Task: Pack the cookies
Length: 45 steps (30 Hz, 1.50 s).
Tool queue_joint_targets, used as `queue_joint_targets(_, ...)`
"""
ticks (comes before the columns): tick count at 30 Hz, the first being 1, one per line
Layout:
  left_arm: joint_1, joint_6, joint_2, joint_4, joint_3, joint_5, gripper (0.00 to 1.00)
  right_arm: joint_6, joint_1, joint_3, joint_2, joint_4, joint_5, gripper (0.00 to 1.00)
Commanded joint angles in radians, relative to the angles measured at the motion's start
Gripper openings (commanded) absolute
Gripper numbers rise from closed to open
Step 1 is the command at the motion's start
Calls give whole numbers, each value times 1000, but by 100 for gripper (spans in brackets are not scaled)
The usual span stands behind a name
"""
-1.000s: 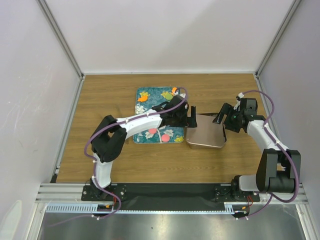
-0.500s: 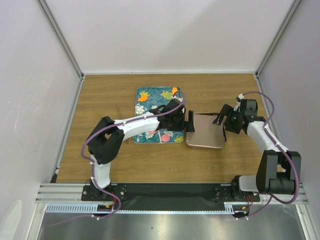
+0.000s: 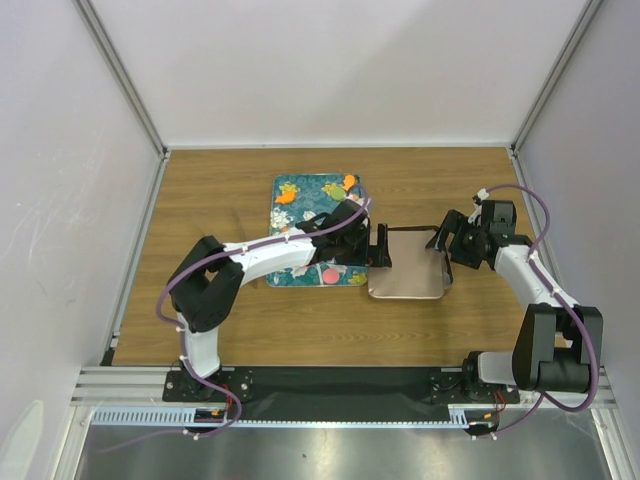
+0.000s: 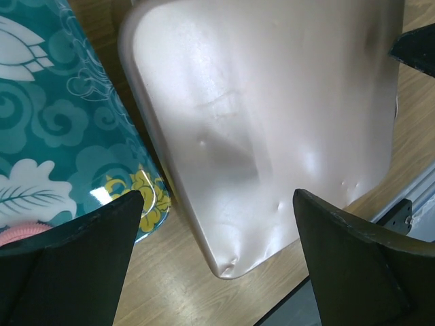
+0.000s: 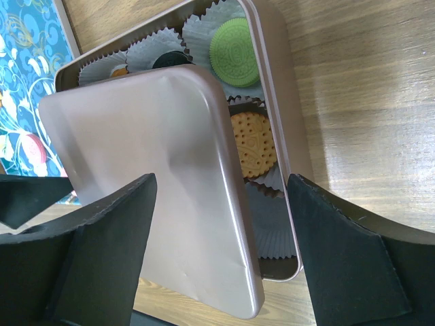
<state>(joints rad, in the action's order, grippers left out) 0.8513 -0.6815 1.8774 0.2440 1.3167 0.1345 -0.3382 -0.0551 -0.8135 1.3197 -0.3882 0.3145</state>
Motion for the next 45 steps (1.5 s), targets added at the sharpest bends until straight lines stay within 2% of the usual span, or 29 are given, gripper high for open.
queue_joint_targets(1,17,-16,32,1,58,-2,98,11,1,-6,-2,15,20,83)
queue_joint_targets(9,20,-33,101,31,116,-10,97,8,15,-4,18,29,24,82)
queue_joint_targets(23,19,-47,161,67,197,-39,97,-41,44,46,-45,38,40,77)
queue_joint_targets(31,19,-55,198,95,248,-55,97,-44,49,74,-96,26,31,77)
queue_joint_targets(45,19,-20,252,195,366,-79,97,-36,47,89,-71,40,35,77)
